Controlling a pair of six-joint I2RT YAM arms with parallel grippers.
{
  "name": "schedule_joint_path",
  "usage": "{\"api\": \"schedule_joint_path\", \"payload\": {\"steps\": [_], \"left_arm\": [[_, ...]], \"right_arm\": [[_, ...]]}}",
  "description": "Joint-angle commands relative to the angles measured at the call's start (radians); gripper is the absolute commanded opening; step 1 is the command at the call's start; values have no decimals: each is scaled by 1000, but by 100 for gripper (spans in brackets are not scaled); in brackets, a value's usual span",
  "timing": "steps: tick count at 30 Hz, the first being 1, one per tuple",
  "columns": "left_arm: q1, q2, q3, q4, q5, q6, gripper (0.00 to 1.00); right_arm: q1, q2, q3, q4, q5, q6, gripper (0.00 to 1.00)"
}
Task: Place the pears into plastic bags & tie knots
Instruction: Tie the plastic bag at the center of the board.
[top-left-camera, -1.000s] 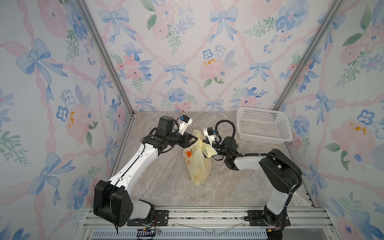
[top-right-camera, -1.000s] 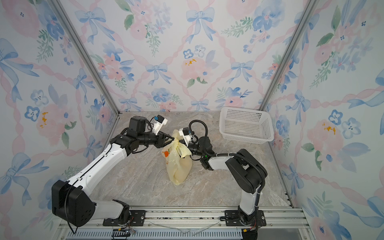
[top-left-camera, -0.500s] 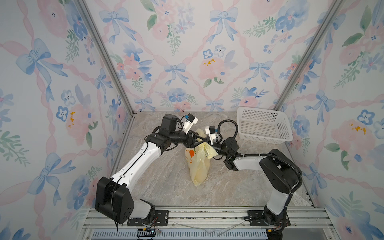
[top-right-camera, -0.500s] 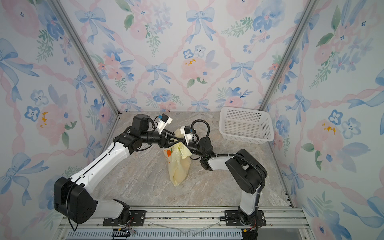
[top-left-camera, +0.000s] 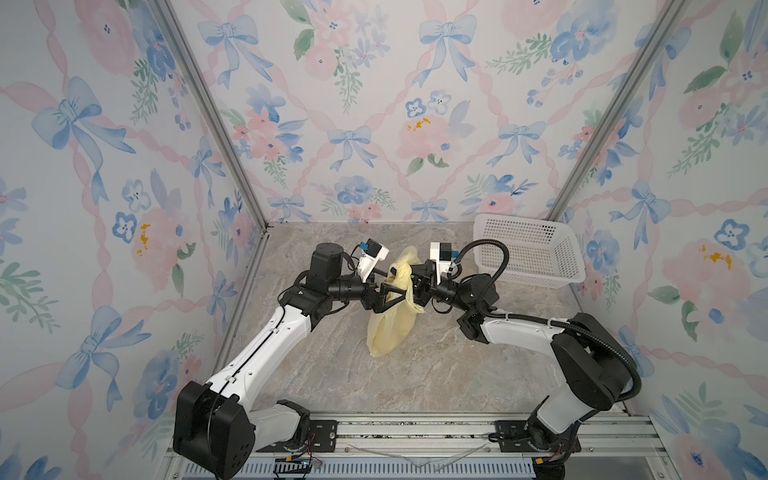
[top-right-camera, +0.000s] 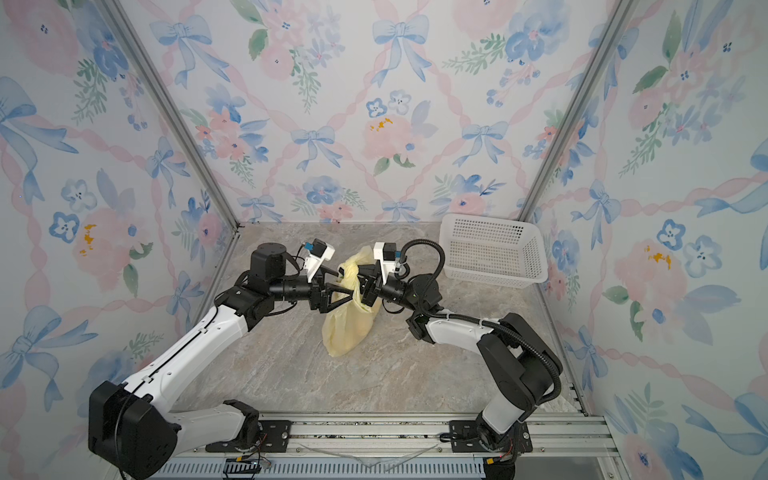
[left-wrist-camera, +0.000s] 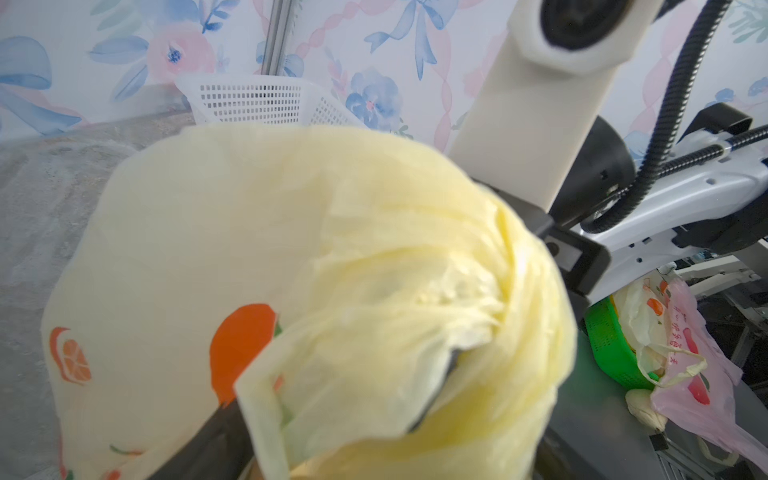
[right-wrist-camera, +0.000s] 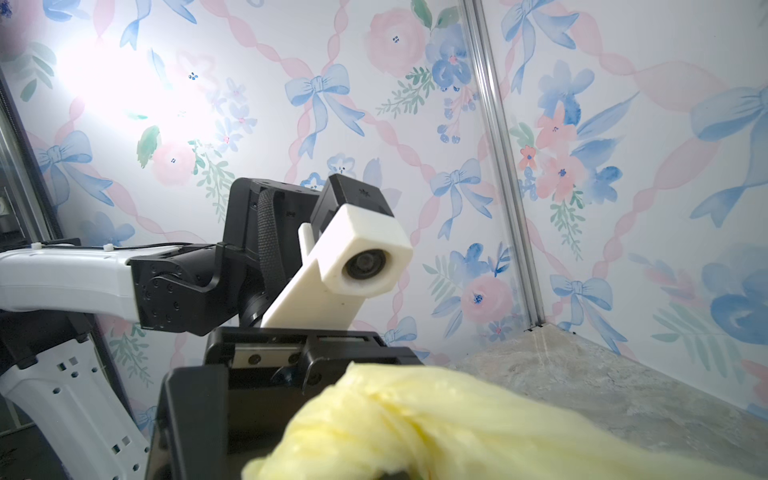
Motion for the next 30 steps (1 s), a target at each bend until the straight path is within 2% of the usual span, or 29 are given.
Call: {"api": "schedule_joint_path", "payload": {"steps": [1,5,7,11,16,17,20,23,25,30], "left_arm": [[-35,36,-21,25,60,3,86],[-32,54,-25,19,58,18,82],[-8,21,-33,12,55,34,83],[82,-80,-50,-20,39,48,88],[171,-141,-46,-111,25,85,88],[181,-146,-47,-119,13,87,85],[188,-131,-52,-123,-8,86,66],[186,-77,-47,-123,49,93,50],[176,-50,-43,-123,72,93,45],[148,-27,-26,-124,58,103,44]], "right_arm": [[-5,-36,34,89,39,-9,1],[-8,-44,-2,79,66,-23,1],[-10,-33,-14,43,23,-39,1],[3,4,-77,13,-19,-66,1],[2,9,-111,54,-60,-26,1],[2,9,-113,51,-66,-25,1],[2,9,-114,47,-78,-23,1],[3,45,-102,47,-99,-11,1],[5,56,-95,51,-115,3,1],[17,92,-71,61,-171,32,1]]}}
